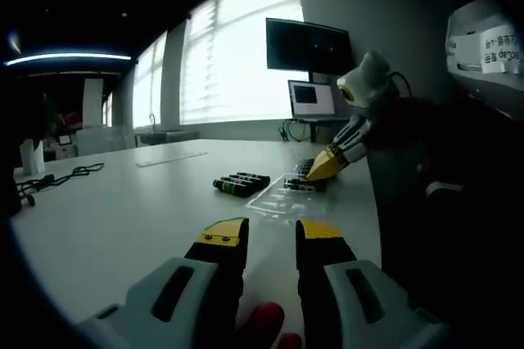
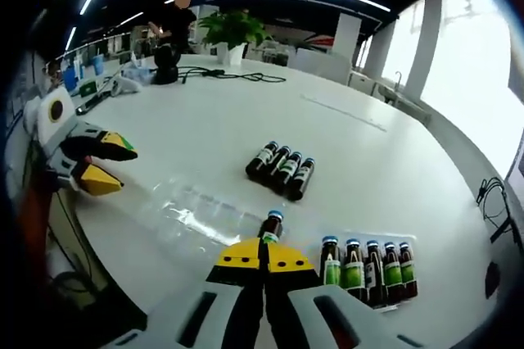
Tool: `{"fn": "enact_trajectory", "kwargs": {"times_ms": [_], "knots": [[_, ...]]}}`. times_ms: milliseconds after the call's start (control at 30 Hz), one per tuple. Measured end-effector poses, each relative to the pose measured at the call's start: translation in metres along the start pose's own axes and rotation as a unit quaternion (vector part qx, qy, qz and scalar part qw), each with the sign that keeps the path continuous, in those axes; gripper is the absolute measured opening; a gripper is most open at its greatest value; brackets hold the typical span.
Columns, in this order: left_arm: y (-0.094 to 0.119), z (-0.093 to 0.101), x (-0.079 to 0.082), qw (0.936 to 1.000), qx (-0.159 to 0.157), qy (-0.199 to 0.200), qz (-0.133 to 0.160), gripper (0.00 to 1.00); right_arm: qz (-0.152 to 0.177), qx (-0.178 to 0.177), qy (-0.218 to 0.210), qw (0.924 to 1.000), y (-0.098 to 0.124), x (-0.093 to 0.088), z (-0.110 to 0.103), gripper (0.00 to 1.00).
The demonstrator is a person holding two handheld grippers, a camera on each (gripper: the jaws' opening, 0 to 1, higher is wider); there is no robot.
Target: Grip medicine bottles put into box
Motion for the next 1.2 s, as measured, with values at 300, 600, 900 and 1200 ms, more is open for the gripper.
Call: {"fn": "enact_trajectory", "kwargs": {"times_ms": [300, 600, 900, 1200], "knots": [[0.000, 0.000, 0.000, 1.0000, 0.000, 0.000, 0.000, 0.17, 0.007, 0.004, -0.009, 0.9999, 0.001, -0.001, -0.001, 0.00], [0.000, 0.000, 0.000, 1.0000, 0.000, -0.001, 0.000, 0.17, 0.028, 0.002, -0.020, 0.9994, 0.005, 0.003, 0.007, 0.00], [-0.002, 0.001, 0.000, 1.0000, 0.001, 0.000, -0.001, 0.17, 0.037, 0.025, -0.049, 0.9978, 0.001, 0.002, 0.013, 0.01], [-0.002, 0.000, 0.000, 1.0000, 0.004, -0.001, -0.002, 0.17, 0.046, 0.035, -0.056, 0.9967, -0.001, 0.003, 0.018, 0.01]]}}
Point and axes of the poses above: the point that each gripper's makers call its tool centre point, and the gripper's own axes: y roughly backward along the fingers, z roughly to its right, x roughly out of its top, the point moved 9 cm from there along y, roughly backward along the fingers, and after that the axes turned 15 degrees about -x, right-handed, at the moved point
